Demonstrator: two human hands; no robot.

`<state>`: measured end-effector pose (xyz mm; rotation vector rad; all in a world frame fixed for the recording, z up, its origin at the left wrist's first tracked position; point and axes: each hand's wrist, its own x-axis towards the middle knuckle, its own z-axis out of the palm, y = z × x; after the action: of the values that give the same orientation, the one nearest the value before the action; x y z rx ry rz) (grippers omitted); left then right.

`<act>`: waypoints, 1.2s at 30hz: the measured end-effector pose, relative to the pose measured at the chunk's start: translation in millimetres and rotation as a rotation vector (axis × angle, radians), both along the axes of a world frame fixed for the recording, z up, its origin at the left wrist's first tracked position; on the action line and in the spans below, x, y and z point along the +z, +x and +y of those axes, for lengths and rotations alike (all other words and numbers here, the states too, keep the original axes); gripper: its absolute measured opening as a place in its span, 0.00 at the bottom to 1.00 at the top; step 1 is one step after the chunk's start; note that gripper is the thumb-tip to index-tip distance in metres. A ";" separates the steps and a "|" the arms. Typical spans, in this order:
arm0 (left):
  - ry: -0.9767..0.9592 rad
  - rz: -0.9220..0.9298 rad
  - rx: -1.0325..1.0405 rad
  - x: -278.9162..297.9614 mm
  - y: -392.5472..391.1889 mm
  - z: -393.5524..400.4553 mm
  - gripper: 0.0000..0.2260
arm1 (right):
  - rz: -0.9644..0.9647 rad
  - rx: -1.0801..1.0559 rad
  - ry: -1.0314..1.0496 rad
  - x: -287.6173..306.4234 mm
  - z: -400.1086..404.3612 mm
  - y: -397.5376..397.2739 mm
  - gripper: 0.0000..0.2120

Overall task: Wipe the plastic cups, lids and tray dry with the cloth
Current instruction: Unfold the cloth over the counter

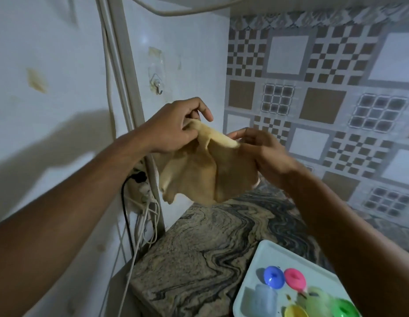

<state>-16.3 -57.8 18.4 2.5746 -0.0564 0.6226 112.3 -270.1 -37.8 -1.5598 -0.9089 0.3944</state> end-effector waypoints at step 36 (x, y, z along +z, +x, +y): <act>-1.205 0.060 -0.281 -158.5 -8.0 -228.9 0.08 | -0.011 -0.600 0.350 -117.4 -153.7 -87.7 0.14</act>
<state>-24.3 -286.6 -140.1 1.3784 -0.0115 0.3013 24.6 -423.7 -155.1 -1.4233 -0.4484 -0.1936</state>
